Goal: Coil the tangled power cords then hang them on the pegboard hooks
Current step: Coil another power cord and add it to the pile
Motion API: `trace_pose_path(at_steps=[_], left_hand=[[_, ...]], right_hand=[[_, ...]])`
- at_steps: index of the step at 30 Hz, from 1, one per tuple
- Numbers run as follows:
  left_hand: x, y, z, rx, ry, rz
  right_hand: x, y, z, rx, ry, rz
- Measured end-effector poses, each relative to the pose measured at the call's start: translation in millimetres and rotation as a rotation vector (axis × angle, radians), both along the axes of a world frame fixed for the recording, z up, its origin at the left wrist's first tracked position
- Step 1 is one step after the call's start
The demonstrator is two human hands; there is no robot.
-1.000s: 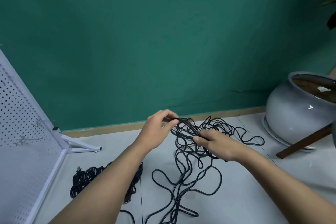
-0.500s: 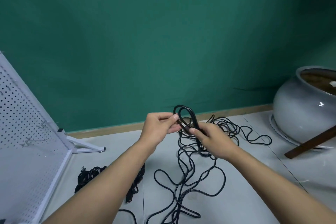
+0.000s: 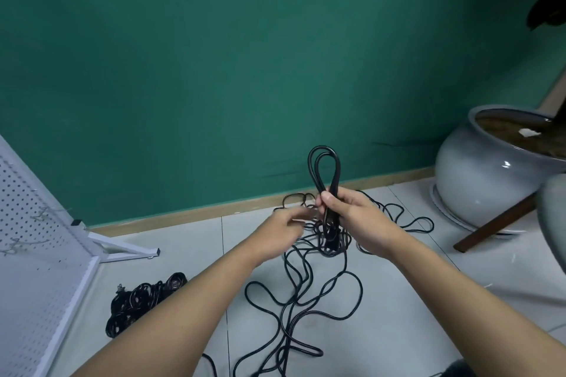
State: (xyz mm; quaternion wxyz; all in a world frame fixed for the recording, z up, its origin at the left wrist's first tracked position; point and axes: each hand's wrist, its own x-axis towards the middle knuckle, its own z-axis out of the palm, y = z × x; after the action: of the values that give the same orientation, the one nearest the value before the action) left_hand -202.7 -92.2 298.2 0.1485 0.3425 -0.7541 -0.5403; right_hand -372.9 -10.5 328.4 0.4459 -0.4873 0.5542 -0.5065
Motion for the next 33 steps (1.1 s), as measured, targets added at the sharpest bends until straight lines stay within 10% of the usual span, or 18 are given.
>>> trace_pose_path(at_steps=[13, 21, 33], left_hand=[[-41, 18, -28, -0.102, 0.017, -0.222], [-45, 20, -27, 0.089, -0.002, -0.295], [-40, 21, -19, -0.273, -0.146, -0.247]], right_hand=[[-25, 36, 22, 0.002, -0.437, -0.087], [-35, 49, 24, -0.003, -0.453, -0.140], [-52, 44, 5, 0.124, -0.129, -0.388]])
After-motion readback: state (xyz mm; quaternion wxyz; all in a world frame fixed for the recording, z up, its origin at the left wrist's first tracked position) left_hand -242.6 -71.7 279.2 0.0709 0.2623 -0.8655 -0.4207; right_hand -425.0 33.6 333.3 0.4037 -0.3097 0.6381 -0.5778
